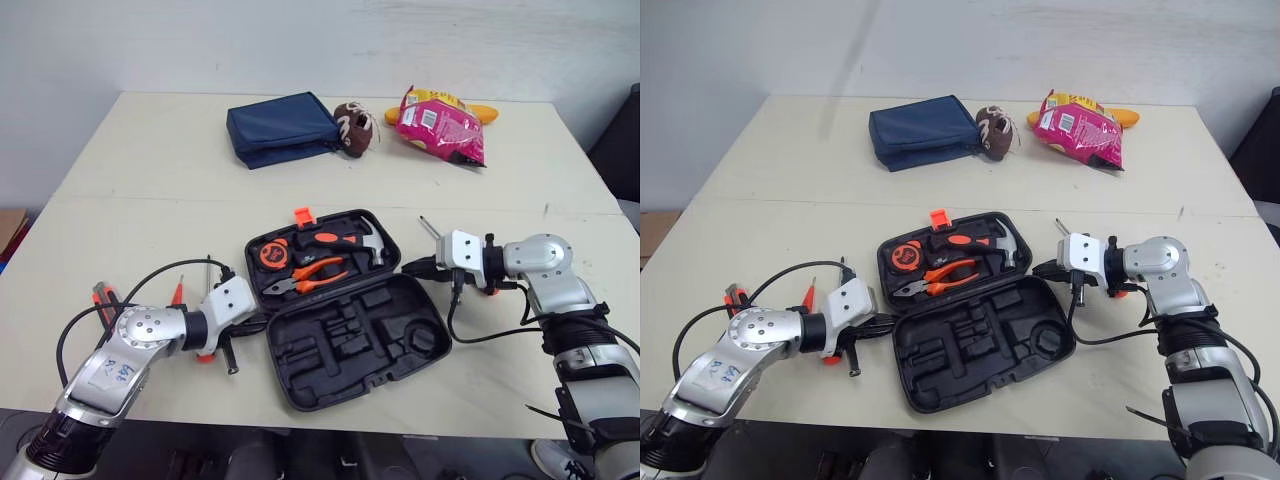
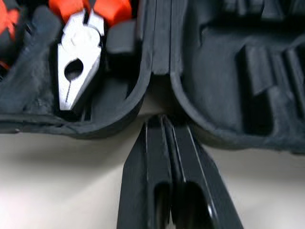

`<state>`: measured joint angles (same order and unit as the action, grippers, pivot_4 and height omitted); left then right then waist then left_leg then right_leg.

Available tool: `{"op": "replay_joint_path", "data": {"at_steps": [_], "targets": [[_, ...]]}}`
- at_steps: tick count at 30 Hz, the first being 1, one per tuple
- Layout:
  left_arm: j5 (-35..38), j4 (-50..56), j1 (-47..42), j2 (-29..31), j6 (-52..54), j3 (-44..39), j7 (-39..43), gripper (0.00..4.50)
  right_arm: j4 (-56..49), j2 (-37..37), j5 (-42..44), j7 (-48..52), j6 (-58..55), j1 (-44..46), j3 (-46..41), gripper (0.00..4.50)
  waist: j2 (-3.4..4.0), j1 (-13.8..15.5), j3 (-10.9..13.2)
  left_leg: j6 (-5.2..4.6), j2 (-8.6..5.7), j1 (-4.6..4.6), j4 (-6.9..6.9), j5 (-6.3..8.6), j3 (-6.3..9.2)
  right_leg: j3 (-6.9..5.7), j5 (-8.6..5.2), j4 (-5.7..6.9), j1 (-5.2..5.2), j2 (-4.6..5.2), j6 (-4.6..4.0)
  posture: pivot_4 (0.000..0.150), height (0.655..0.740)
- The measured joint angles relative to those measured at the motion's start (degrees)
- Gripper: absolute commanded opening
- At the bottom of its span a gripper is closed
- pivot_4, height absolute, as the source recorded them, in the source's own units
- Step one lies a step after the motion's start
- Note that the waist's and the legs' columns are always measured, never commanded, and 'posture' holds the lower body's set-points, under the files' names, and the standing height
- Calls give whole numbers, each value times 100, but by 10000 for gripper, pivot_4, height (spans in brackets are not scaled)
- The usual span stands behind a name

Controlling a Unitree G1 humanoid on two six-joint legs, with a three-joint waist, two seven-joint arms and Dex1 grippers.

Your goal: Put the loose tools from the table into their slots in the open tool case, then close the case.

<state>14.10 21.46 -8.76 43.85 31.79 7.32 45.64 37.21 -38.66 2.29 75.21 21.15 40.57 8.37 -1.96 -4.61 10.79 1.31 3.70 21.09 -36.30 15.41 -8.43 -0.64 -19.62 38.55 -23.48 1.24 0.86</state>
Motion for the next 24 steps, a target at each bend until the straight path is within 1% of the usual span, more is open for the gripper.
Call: {"op": "replay_joint_path", "data": {"at_steps": [4,8,15,21,24], "targets": [[-123,-167,-227,-158,27,141,-47,346,101,14,-42,2,8,36,25,0,0,17,0,-1,0,1,-5,-1,0,0,0,2,0,0,0,1500,7400],[-266,-382,-427,-223,-20,176,-47,346,31,13,6,216,-178,22,26,0,0,37,0,-1,0,2,-8,-1,1,0,0,3,1,0,0,1500,7400],[-354,-847,-699,-225,-253,158,92,346,-777,-131,192,590,-693,-453,12,0,0,62,0,-1,1,0,-9,-1,1,-1,0,7,1,0,0,1500,7400],[-533,-1182,-926,-272,-446,174,185,346,-1761,-316,410,608,-1296,-1108,-21,0,0,123,0,-1,1,-1,-10,-1,1,-1,0,8,1,0,0,1500,7400],[-570,-1323,-1010,-322,-457,161,172,346,-2030,-331,486,507,-1522,-1302,-75,0,-1,136,-1,-1,1,-1,-14,-1,1,-1,0,12,1,0,0,1500,7400]]}}
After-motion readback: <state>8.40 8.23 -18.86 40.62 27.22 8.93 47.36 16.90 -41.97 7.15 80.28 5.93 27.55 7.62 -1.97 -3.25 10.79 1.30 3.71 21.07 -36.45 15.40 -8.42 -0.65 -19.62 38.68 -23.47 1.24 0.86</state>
